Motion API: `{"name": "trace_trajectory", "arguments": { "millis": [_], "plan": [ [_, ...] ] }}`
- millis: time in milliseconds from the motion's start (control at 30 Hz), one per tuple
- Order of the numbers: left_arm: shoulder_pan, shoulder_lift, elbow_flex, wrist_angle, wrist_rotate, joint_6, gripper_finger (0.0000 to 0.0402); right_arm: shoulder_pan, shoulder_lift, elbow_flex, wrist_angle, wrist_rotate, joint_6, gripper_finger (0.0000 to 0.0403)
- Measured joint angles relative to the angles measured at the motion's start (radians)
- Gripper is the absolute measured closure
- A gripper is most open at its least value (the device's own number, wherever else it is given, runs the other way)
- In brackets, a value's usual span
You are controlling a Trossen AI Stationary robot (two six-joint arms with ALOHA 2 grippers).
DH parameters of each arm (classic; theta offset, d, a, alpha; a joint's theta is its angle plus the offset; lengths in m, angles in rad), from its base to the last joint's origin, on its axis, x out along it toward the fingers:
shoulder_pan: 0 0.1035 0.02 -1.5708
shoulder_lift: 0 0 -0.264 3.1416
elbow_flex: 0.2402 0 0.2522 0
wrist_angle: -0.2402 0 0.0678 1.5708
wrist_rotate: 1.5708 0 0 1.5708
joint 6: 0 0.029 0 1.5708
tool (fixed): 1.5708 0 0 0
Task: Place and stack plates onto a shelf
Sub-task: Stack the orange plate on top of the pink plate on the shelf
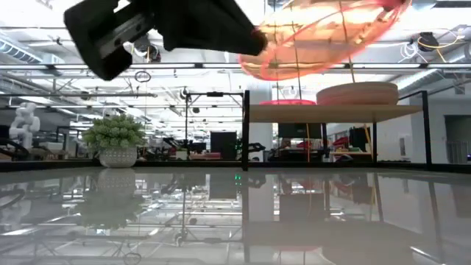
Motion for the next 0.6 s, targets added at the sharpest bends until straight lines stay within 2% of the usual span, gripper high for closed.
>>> {"name": "trace_trajectory", "arguments": {
  "millis": [200, 433, 600],
  "plan": [
    [0.067, -0.097, -0.001, -0.110, -0.001, 0.011, 0.0398, 0.071, -0.019, 0.000, -0.039, 0.092, 0.068, 0.0248],
    [0.165, -0.172, 0.018, -0.122, -0.003, 0.110, 0.0398, 0.126, -0.026, 0.001, -0.048, 0.117, 0.098, 0.0248],
    [0.230, -0.173, 0.100, -0.168, -0.011, 0.171, 0.0398, 0.135, -0.026, 0.001, -0.045, 0.118, 0.101, 0.0248]
  ]
}}
